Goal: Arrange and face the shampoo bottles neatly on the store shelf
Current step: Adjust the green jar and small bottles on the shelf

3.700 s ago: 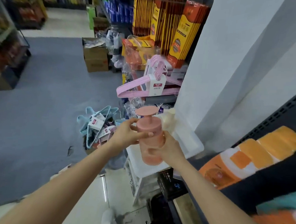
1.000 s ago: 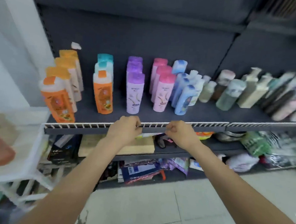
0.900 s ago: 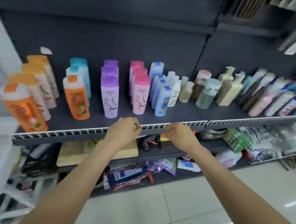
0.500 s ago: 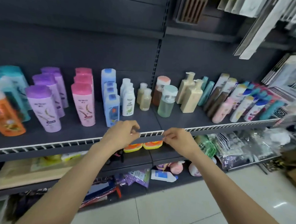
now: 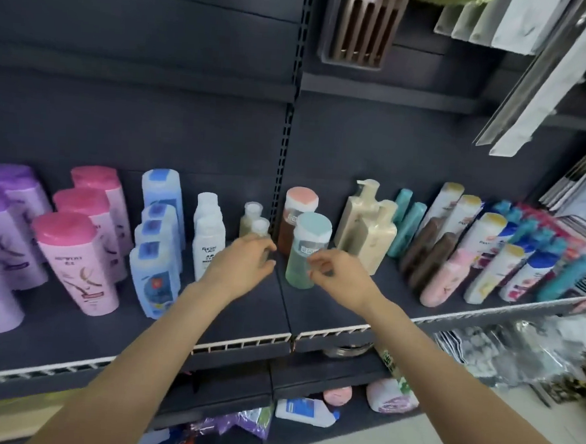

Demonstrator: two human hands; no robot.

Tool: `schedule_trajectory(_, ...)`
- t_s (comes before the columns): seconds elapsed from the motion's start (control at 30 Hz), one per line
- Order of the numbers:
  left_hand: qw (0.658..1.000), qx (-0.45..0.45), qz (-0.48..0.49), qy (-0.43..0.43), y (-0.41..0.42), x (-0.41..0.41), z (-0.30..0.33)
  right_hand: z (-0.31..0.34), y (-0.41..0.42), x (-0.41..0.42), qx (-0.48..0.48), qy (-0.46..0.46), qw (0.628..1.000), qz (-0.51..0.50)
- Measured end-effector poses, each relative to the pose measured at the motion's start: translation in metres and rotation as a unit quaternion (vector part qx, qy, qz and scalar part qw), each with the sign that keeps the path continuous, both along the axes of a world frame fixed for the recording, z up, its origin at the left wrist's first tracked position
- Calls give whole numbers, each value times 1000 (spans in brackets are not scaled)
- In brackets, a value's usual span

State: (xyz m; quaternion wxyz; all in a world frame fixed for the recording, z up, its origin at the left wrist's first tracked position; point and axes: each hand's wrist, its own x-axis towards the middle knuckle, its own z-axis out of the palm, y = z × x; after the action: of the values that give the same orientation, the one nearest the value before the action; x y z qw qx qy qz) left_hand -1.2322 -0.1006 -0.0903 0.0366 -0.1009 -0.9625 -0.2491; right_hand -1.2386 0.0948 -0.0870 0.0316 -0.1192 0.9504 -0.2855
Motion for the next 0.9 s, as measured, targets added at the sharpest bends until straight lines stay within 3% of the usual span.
schedule_trajectory(0.3,998,-54,32,6,6,-80,-29,-2,2,-100,94,64,993,33)
schedule_trajectory(0.5,993,-108,38,-2,4,-98,-56,-9,4,-141,115,-37,991,56)
schedule_trajectory(0.6,989,-134,50,-35,4,-104,-60,-15,8,-153,109,-69,989,77)
schedule_trajectory(0.9,983,-139,86,-85,11,-113,-59,-13,18,-164,29,-38,997,64)
